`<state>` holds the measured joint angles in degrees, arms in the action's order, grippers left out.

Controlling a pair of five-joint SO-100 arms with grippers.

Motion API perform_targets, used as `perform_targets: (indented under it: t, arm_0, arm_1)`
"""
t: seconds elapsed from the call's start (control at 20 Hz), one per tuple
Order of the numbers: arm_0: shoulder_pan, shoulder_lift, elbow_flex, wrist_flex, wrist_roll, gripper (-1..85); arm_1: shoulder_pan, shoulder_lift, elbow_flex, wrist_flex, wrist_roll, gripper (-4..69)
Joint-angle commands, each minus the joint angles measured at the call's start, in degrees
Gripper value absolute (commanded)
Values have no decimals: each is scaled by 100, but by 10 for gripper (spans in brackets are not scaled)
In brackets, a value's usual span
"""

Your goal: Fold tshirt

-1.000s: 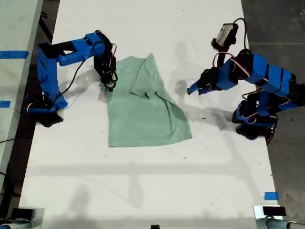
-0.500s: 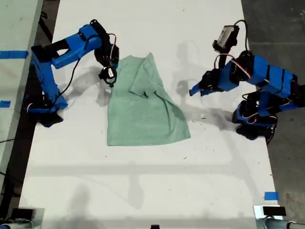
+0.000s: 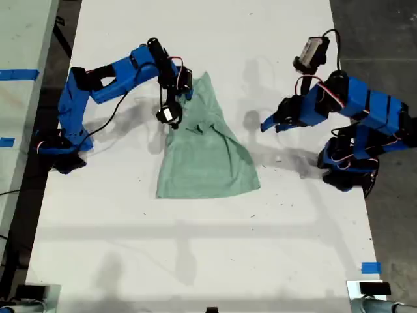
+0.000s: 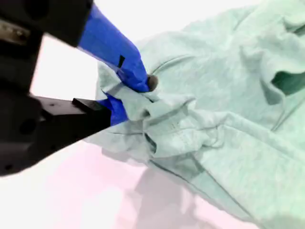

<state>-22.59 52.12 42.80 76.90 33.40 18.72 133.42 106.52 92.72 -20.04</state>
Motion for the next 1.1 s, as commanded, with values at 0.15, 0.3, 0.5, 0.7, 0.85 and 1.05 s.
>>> perform_targets:
  t: [0.15, 0.3, 0.5, 0.7, 0.85, 1.05]
  arm_0:
    - [237, -554, -343, -563, 237, 295]
    - [299, -62, -325, 70, 255, 312]
    - [237, 1257, 44, 1310, 176, 315]
    - [466, 2338, 773, 2312, -255, 312]
    - [949, 2979, 1890, 2364, -703, 309]
    - [1644, 4025, 3762, 1819, -1450, 307]
  arm_1:
    - [-141, 229, 0, -62, 114, 144]
    - [-149, 334, 114, -62, 141, 144]
    - [-149, 360, 211, -97, 141, 144]
    - [-211, 325, 308, -202, 88, 152]
    - [-316, 141, 369, -281, 9, 185]
    - [-545, -105, 413, -439, -158, 215]
